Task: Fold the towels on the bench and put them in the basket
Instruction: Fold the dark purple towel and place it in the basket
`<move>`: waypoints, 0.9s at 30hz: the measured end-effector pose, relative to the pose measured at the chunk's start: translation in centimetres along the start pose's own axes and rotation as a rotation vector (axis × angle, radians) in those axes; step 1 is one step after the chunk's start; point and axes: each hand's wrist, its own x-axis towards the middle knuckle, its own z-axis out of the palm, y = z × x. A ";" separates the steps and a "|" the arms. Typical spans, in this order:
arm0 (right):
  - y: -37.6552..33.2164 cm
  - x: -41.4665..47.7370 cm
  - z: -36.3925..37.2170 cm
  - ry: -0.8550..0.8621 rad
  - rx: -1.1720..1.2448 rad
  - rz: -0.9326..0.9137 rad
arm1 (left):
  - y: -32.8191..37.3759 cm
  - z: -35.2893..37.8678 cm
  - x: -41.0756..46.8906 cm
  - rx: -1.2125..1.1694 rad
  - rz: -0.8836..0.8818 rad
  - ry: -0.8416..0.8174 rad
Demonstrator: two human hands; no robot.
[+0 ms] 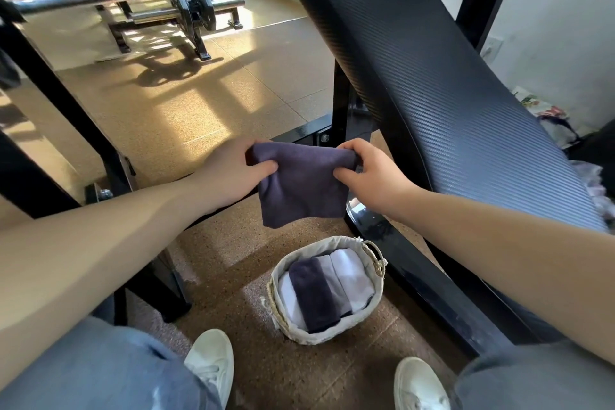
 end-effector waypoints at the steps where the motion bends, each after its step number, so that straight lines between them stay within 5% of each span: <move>1: 0.0 0.0 0.0 0.005 0.036 0.011 | 0.0 0.0 0.0 -0.033 -0.009 0.019; 15: -0.1 0.0 0.2 0.051 0.040 -0.056 | 0.4 -0.2 -0.5 -0.140 0.106 -0.043; 27: 0.2 -0.2 0.1 -0.137 -0.099 -0.048 | -0.7 -0.3 0.1 -0.023 0.157 -0.113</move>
